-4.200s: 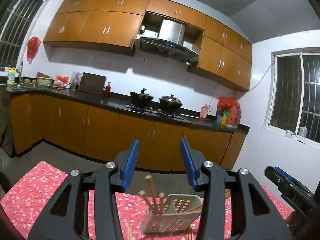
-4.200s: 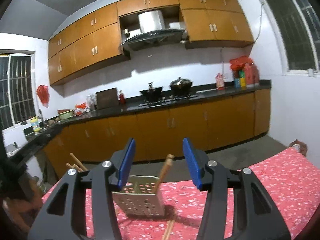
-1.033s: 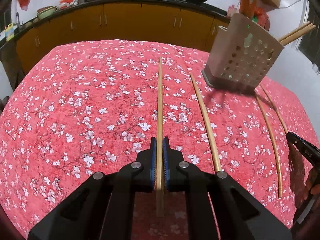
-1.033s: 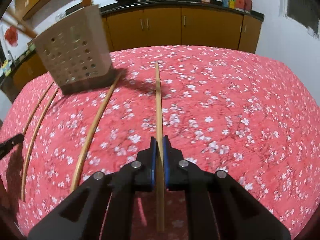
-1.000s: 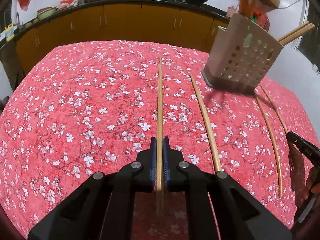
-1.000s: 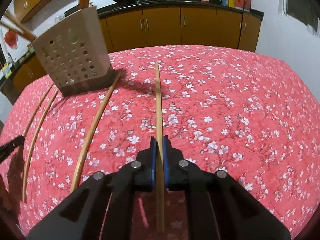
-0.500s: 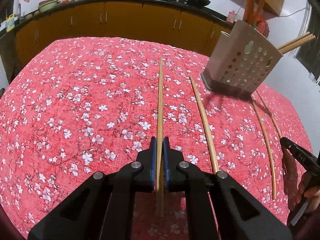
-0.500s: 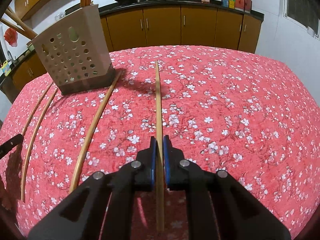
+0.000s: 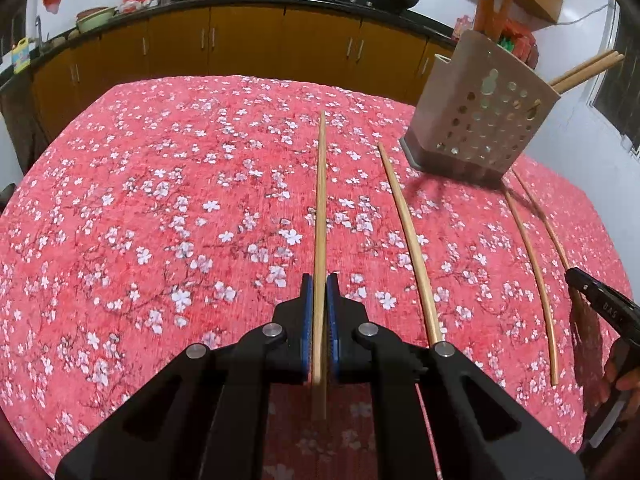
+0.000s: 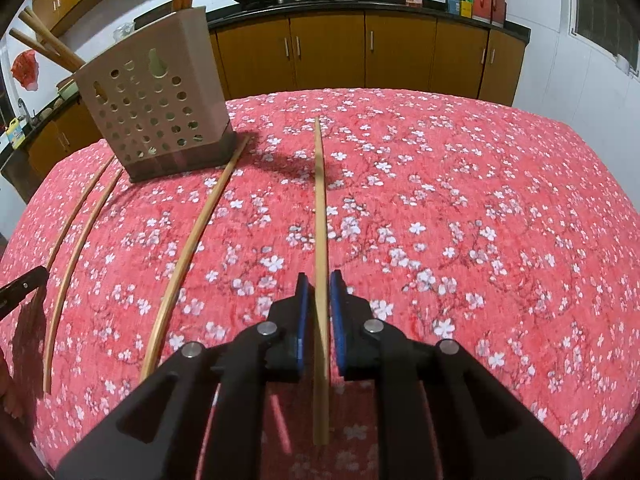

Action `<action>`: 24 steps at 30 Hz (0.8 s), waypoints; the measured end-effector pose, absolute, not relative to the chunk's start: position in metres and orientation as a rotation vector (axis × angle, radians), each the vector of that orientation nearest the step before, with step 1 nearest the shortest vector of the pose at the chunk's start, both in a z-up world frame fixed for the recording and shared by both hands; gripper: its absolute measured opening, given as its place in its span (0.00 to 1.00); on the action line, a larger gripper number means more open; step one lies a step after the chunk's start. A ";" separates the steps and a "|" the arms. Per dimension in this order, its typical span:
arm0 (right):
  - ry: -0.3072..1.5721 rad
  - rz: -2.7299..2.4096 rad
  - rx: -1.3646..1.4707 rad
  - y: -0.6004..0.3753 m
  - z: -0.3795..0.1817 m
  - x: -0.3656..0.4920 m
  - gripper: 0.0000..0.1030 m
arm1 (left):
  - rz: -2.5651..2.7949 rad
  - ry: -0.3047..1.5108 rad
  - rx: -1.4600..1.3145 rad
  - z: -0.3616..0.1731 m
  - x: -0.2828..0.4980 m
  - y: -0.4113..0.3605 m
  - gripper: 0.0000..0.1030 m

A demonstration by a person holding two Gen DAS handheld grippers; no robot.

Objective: Organize utensils
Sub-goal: 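Raise the left tool's chopstick above the holder while the right tool raises its chopstick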

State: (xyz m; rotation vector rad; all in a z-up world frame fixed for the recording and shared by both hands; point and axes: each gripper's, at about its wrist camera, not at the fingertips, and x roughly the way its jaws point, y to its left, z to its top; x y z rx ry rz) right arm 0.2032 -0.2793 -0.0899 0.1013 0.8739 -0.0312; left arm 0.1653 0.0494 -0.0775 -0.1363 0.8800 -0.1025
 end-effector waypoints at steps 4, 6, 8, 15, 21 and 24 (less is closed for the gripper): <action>0.874 -0.032 0.099 -0.279 -0.090 0.202 0.12 | -0.097 0.881 -0.127 -0.076 0.165 0.047 0.08; 0.873 -0.030 0.102 -0.282 -0.090 0.199 0.12 | -0.096 0.881 -0.125 -0.076 0.165 0.046 0.08; 0.873 -0.029 0.104 -0.283 -0.089 0.197 0.12 | -0.095 0.881 -0.122 -0.076 0.165 0.046 0.08; 0.802 -0.014 0.128 -0.291 -0.068 0.188 0.07 | -0.094 0.875 -0.103 -0.071 0.167 0.044 0.07; 0.703 -0.011 0.137 -0.295 -0.033 0.178 0.07 | -0.097 0.801 -0.094 -0.042 0.163 0.044 0.07; 0.637 -0.007 0.146 -0.299 -0.012 0.173 0.07 | -0.099 0.743 -0.096 -0.020 0.159 0.045 0.07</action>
